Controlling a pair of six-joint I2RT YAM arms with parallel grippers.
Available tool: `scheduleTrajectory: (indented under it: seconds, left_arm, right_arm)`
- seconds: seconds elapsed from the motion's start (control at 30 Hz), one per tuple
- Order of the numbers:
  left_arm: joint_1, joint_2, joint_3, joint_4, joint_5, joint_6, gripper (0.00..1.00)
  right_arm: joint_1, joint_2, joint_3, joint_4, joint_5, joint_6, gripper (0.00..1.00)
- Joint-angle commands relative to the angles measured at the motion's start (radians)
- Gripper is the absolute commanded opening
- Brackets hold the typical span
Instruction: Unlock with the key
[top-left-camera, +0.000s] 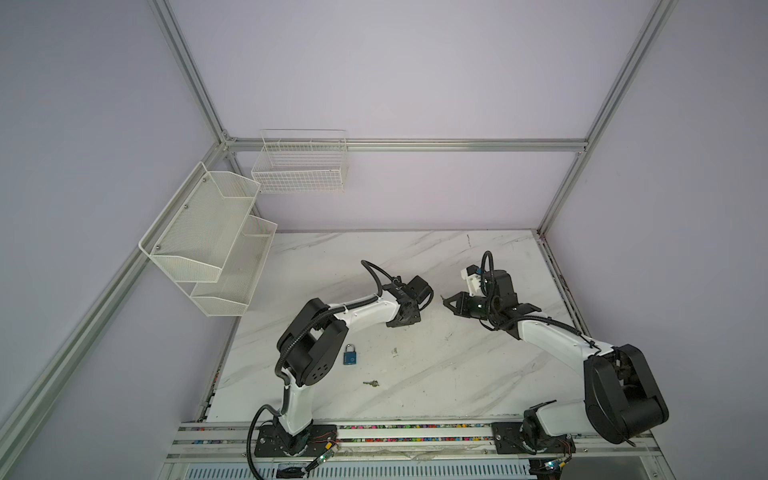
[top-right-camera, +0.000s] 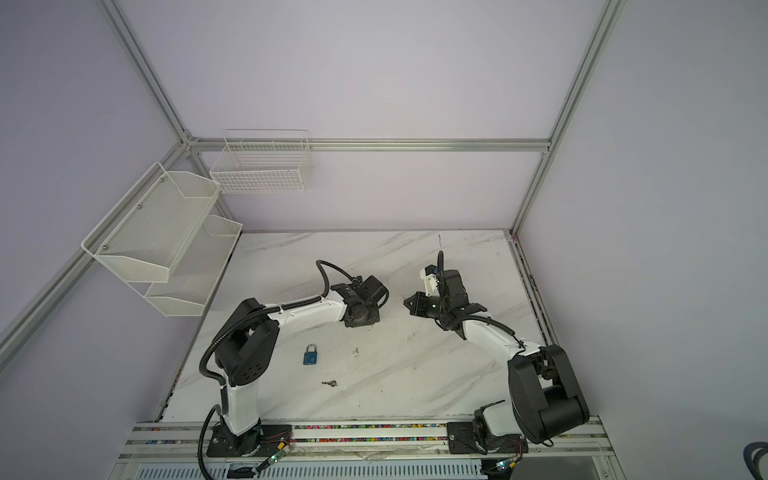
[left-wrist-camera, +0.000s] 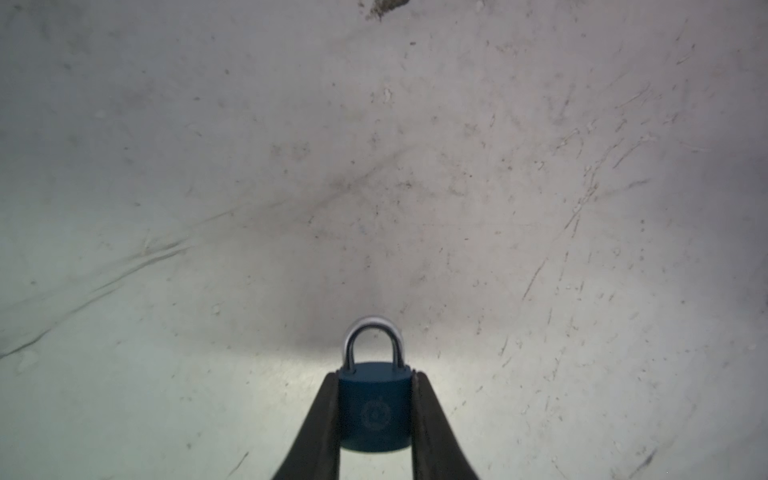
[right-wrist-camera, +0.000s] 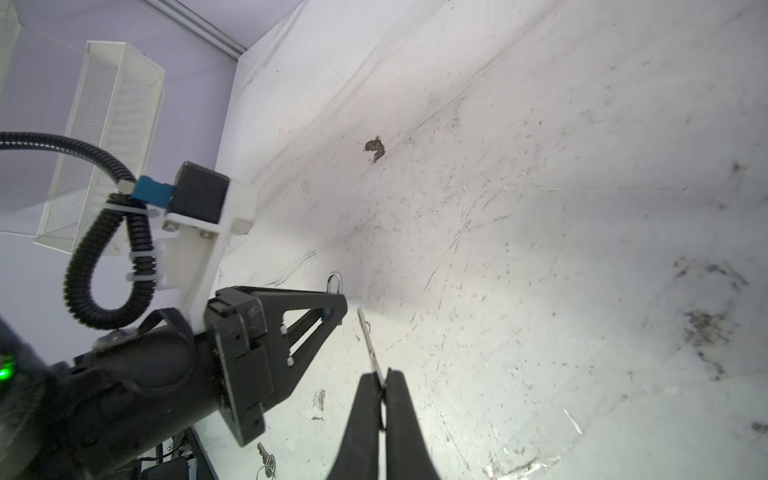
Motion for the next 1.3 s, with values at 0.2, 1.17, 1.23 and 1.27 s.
scheduleTrajectory:
  seconds: [0.2,1.17,1.23,1.27]
  left_arm:
    - [0.072,-0.173,-0.098,0.057,0.015,-0.033,0.0]
    - [0.063,-0.351,-0.123,-0.009,-0.062,-0.135,0.0]
    - [0.058,-0.348,-0.113,-0.011,-0.061,-0.133,0.0]
    - [0.054,-0.345,-0.109,-0.012,-0.065,-0.133,0.0]
  right_arm:
    - [0.152,0.034,0.022,0.005,0.154,0.025,0.0]
    - [0.496,0.103,-0.125,0.619,0.26,0.523,0.0]
    - [0.497,0.105,-0.125,0.618,0.277,0.528,0.0]
    - [0.498,0.104,-0.13,0.631,0.285,0.532,0.0]
